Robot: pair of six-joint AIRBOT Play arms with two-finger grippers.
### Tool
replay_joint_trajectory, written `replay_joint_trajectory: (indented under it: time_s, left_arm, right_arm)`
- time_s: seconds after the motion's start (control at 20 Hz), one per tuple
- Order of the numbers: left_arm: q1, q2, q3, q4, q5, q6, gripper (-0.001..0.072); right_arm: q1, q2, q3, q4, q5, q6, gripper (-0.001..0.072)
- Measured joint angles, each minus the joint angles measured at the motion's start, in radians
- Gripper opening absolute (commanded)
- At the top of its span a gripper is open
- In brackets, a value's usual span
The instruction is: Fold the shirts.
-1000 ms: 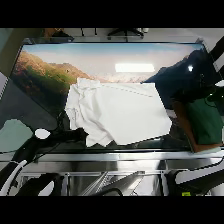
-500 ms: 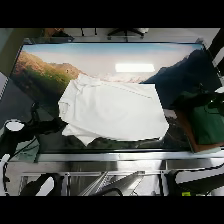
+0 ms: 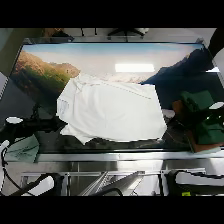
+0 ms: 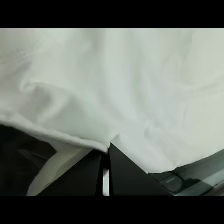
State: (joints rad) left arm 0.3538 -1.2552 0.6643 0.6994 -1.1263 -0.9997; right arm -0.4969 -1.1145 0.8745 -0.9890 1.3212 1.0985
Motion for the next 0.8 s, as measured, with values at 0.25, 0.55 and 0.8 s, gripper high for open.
replay_joint_trajectory:
  time_s: [0.25,0.55,0.8]
  left_arm:
    - [-0.033,-0.039,0.048,-0.005,-0.040,0.007,0.0015]
    - [-0.039,0.002,0.098,-0.024,-0.121,-0.016,0.0013]
    - [-0.017,0.213,0.444,-0.091,-0.271,-0.110,0.0014]
  right_arm:
    - [0.000,-0.044,-0.069,0.127,-0.029,-0.078,0.0334]
    - [0.000,-0.023,-0.041,0.369,0.069,-0.200,0.0021]
    - [-0.037,0.143,0.307,0.745,0.144,-0.242,0.0020]
